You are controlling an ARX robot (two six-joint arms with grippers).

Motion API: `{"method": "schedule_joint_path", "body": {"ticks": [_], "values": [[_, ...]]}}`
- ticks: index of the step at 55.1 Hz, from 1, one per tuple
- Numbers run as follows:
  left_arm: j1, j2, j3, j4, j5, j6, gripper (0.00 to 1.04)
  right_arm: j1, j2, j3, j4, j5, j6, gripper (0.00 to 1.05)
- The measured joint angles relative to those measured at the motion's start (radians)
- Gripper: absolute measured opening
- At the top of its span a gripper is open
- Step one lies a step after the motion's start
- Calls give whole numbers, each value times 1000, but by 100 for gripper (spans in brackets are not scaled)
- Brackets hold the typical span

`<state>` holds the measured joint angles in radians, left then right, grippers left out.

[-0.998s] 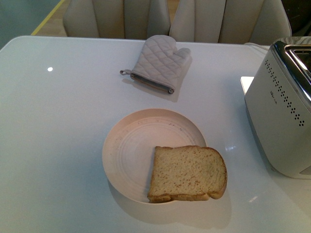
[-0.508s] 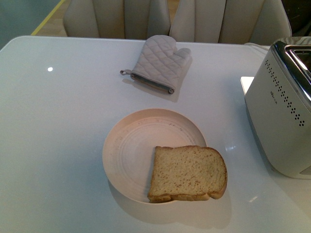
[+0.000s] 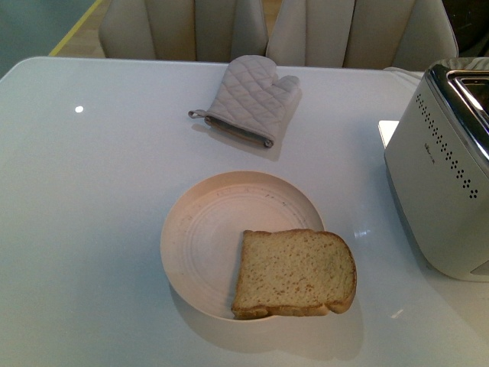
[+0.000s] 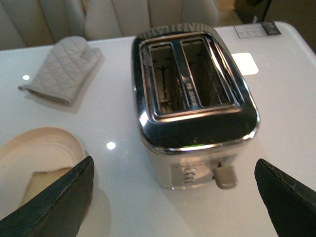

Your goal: Put bread into toaster

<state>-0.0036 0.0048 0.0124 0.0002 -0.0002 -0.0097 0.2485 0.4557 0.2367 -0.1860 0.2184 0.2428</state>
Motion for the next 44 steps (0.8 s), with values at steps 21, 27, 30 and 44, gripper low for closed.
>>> {"method": "schedule_joint_path", "body": {"ticks": [21, 27, 30, 44], "values": [[0, 0, 0, 0, 0, 0, 97, 79, 615, 169, 218, -210, 286, 96], [0, 0, 0, 0, 0, 0, 97, 107, 746, 199, 246, -225, 401, 96], [0, 0, 0, 0, 0, 0, 97, 131, 804, 203, 267, -234, 444, 96], [0, 0, 0, 0, 0, 0, 97, 134, 1104, 229, 430, -241, 578, 96]]}}
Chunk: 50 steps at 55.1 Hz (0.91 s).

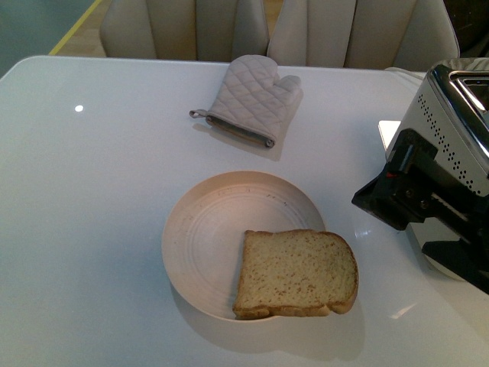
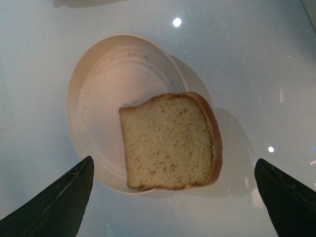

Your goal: Put bread into toaster

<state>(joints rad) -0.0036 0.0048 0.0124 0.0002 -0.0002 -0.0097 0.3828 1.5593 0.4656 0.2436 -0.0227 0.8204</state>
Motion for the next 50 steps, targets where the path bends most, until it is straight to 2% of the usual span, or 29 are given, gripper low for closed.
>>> {"method": "schedule_joint_path", "body": {"ticks": [11, 50], "values": [[0, 0, 0, 0, 0, 0, 97, -48, 271, 55, 90, -23, 39, 96], [0, 0, 0, 0, 0, 0, 97, -11, 555, 245, 108, -106, 127, 96]]}}
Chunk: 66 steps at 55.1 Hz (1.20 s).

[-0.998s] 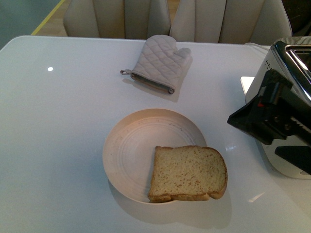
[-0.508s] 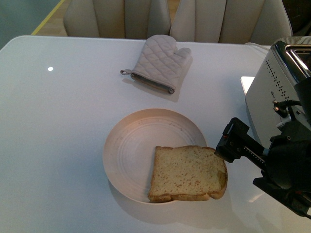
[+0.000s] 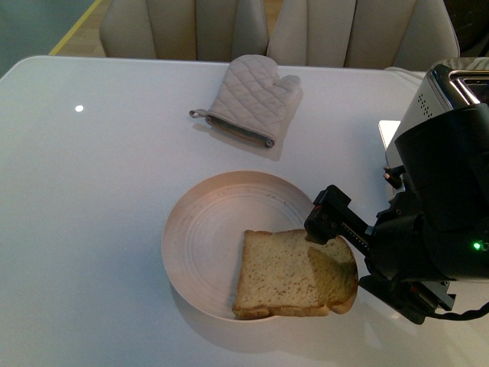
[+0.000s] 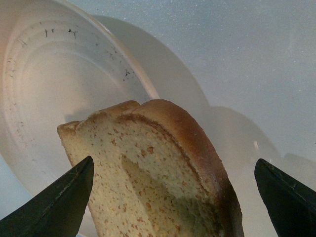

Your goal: Put bread into toaster

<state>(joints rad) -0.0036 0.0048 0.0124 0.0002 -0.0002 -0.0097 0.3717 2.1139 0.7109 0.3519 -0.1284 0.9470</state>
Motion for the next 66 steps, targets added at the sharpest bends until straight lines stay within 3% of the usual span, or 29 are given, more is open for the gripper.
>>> {"method": "schedule_joint_path", "body": {"ticks": [9, 32, 43, 66], "values": [[0, 0, 0, 0, 0, 0, 97, 6, 14, 13, -3, -6, 0, 92], [0, 0, 0, 0, 0, 0, 97, 7, 0, 2, 22, -7, 0, 29], [0, 0, 0, 0, 0, 0, 97, 7, -68, -8, 67, -17, 0, 4], [0, 0, 0, 0, 0, 0, 97, -2, -315, -39, 140, -24, 3, 3]]}}
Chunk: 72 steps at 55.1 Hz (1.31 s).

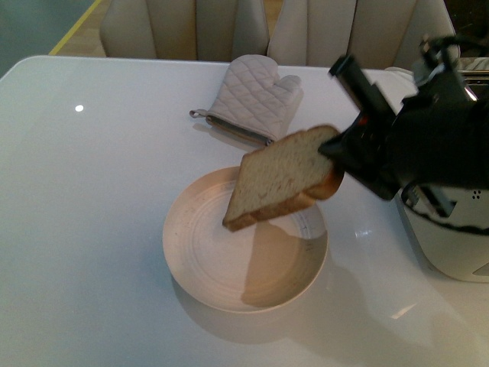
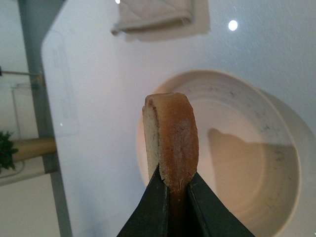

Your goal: Put bread into toaster

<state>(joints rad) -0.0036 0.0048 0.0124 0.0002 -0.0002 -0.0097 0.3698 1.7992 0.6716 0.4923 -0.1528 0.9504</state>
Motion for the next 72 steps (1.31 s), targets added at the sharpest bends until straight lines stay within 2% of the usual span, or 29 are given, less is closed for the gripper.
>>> {"method": "schedule_joint_path", "body": {"ticks": [10, 19, 29, 36, 42, 72], "values": [[0, 0, 0, 0, 0, 0, 97, -74, -275, 42, -175, 89, -132, 3], [0, 0, 0, 0, 0, 0, 97, -193, -523, 219, -430, 209, -454, 3], [0, 0, 0, 0, 0, 0, 97, -297, -539, 316, -563, 269, -799, 3], [0, 0, 0, 0, 0, 0, 97, -325, -510, 322, -606, 296, -922, 3], [0, 0, 0, 0, 0, 0, 97, -329, -473, 312, -616, 314, -970, 3], [0, 0, 0, 0, 0, 0, 97, -340, -356, 252, -573, 342, -997, 3]]}}
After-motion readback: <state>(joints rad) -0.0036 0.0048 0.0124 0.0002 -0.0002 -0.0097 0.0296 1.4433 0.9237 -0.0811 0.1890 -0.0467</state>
